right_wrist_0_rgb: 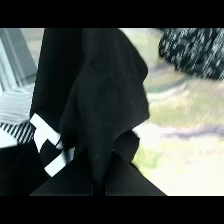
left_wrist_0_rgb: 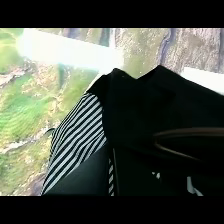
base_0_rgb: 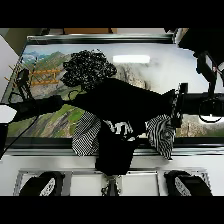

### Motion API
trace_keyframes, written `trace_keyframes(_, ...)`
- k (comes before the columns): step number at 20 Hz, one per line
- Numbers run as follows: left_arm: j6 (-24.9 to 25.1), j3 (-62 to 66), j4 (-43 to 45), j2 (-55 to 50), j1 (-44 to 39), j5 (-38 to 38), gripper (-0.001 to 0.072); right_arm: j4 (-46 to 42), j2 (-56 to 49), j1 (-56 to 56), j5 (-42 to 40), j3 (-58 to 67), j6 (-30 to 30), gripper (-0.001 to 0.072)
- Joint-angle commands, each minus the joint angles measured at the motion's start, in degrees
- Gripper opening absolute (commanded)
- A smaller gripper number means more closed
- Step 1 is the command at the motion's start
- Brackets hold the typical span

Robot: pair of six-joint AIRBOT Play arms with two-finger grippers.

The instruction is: Fold the clothes and pants, and hang the long-sleeved shirts on hangers.

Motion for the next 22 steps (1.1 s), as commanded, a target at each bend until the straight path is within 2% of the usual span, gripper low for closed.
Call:
trace_keyframes(1, -0.02, 0.04, -0.09, -2.21, -0.24, -2.21, 0.0012, 4.55, 1.33, 0.02, -2.27, 0.02, -1.36, 0.0011)
trace_keyframes(10, 0.44, 0.07, -0.42, -6.32, -0.66, -0.83, 0.0012, 4.52, 1.38, 0.02, 1.97, 0.02, -1.38, 0.0012)
trace_keyframes(13, 0.50, 1.49, -0.42, -6.29, -0.66, -0.98, 0.0012, 0.81, 1.38, -0.07, 1.86, 0.02, -0.63, 0.0011)
trace_keyframes(15, 1.42, 4.24, -0.33, -5.92, -0.66, -2.45, 0.0012, -5.31, 1.31, -0.07, 1.31, -0.02, 1.36, 0.0011)
trace_keyframes(19, 1.20, 8.57, 1.57, 0.17, -0.66, -2.75, 0.0011, -8.00, 1.38, -0.11, -0.28, -3.17, 1.75, 0.0011)
trace_keyframes(22, 1.20, 8.92, 1.57, 7.50, -0.66, -5.35, 0.0011, -5.57, 1.16, -0.13, -7.98, -7.43, 1.66, 0.0011)
